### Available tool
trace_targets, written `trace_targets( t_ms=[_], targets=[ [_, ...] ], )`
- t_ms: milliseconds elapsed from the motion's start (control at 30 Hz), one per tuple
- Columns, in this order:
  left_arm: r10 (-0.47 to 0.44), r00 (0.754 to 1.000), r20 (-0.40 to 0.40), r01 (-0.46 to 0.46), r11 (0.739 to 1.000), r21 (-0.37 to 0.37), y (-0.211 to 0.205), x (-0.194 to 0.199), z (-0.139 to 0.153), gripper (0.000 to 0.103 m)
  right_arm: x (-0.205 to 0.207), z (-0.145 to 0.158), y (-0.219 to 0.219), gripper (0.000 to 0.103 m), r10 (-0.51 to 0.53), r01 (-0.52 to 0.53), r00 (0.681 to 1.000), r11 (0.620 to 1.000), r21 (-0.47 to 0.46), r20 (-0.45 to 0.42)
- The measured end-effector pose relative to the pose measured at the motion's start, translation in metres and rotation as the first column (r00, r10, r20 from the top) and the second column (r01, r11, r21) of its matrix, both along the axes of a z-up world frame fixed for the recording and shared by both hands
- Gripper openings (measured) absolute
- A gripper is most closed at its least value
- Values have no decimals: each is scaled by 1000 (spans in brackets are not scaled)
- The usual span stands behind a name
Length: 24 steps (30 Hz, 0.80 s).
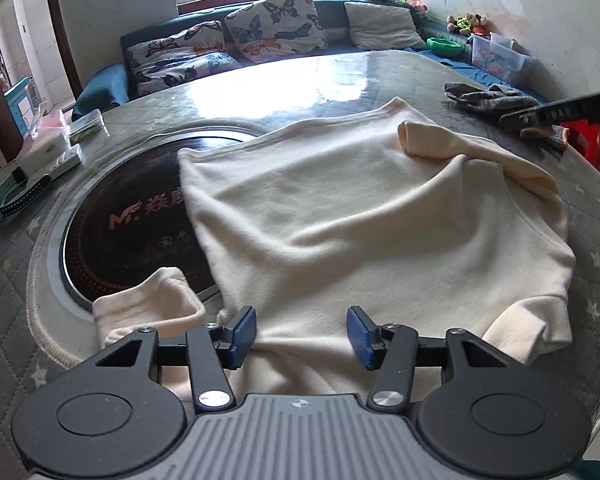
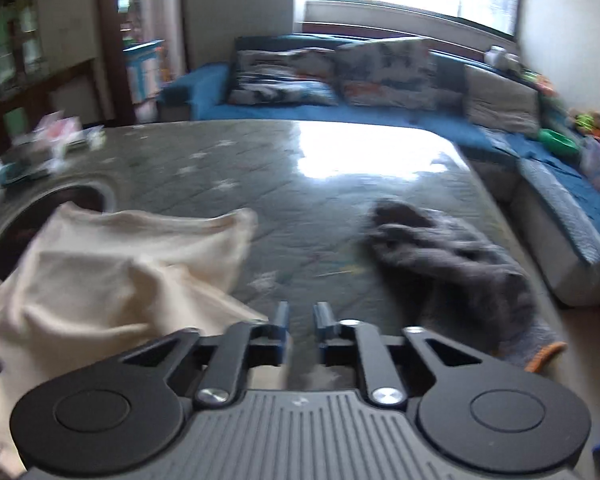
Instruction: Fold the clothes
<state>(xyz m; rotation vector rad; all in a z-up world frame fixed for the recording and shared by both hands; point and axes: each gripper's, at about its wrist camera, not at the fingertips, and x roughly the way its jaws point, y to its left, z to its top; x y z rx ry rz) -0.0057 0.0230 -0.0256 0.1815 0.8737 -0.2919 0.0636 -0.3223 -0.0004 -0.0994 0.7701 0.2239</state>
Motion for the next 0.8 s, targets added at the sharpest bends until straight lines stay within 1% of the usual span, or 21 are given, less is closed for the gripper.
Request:
trace_targets(
  t_ms=[67,233,367,467,533,600,667,767,800],
  targets=[
    [6,1000,1,-6,1000,4,3,-1,0,54,-4,-3,15,38,66,-66,998,998,-23,12],
    [32,999,1,-32,999,14,13,-3,1,54,2,-11,52,41,180,-179,984,982,-55,3],
    [34,999,-1,-34,999,25,17,-4,4,54,12,-14,71,41,218,-218,976,975,-38,-3],
    [39,999,-5,-39,999,21,18,-4,4,54,23,-16,75,39,224,-225,974,974,-16,-45],
    [40,999,-4,-40,999,19,18,-4,4,54,25,-18,72,33,223,-224,973,975,-5,-60],
    [39,999,0,-39,999,22,17,-5,4,54,27,-19,70,8,220,-221,973,975,5,-70],
    [38,999,0,-38,999,23,17,-5,4,54,23,-14,63,6,201,-200,979,980,9,-46],
    [37,999,-2,-37,999,17,18,-4,4,54,13,-6,51,5,154,-154,988,988,-31,10],
    [37,999,-1,-37,999,14,19,-4,4,54,6,-1,43,5,116,-114,992,992,-49,43]
  ],
)
